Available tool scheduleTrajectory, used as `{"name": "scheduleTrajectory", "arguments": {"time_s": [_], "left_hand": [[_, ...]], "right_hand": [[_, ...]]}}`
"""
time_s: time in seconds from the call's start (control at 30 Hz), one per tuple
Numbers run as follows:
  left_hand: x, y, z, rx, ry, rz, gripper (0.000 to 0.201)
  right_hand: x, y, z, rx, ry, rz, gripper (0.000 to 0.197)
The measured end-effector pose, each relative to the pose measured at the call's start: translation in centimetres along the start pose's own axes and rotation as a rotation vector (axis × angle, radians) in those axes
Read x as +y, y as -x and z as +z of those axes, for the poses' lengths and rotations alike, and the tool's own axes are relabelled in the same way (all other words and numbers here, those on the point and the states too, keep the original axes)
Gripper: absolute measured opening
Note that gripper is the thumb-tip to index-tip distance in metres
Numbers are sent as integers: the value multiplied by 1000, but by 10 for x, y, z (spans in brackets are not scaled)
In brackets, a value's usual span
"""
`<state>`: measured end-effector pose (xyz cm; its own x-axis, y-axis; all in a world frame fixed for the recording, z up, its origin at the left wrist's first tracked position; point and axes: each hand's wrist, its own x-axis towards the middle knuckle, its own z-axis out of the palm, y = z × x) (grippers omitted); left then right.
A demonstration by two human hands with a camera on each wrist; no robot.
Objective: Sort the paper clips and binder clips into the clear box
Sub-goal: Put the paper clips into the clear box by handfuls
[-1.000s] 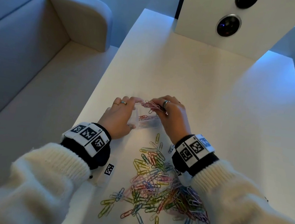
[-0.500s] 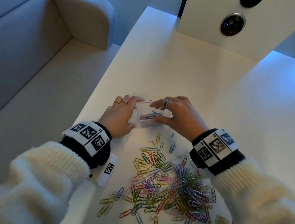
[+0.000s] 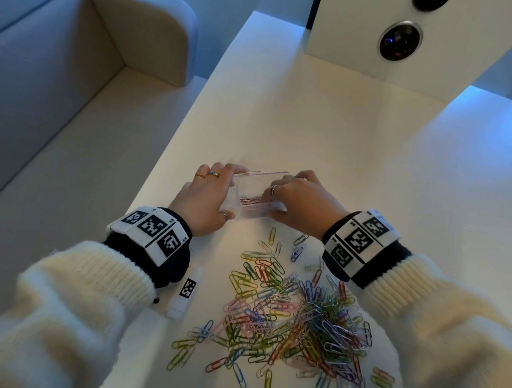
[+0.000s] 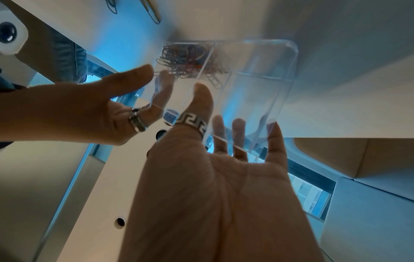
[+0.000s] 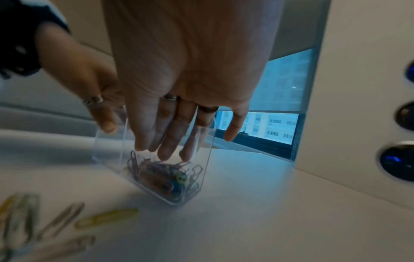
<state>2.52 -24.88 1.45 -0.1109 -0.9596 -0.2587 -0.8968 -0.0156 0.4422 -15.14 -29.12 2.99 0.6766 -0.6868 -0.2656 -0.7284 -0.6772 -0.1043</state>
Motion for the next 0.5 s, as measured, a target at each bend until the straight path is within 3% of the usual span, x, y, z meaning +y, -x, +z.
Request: {"name": "scheduleTrajectory", "arguments": {"time_s": [0.17,0.27,0.37,0.5], "left_hand": [[1,0,-1,-2,2,0,72],[1,0,0,6,-3,-3,72],[1,1,0,-1,5,-1,71],[0,0,1,4,11,7,71]], "right_hand": [[-4,-6,6,-45,177,10,24],[-8,-9,7,29,100,15,32],[-19,-11,14,1,-30,38,45],[-27,-16,18,-16,-1,114,34]]}}
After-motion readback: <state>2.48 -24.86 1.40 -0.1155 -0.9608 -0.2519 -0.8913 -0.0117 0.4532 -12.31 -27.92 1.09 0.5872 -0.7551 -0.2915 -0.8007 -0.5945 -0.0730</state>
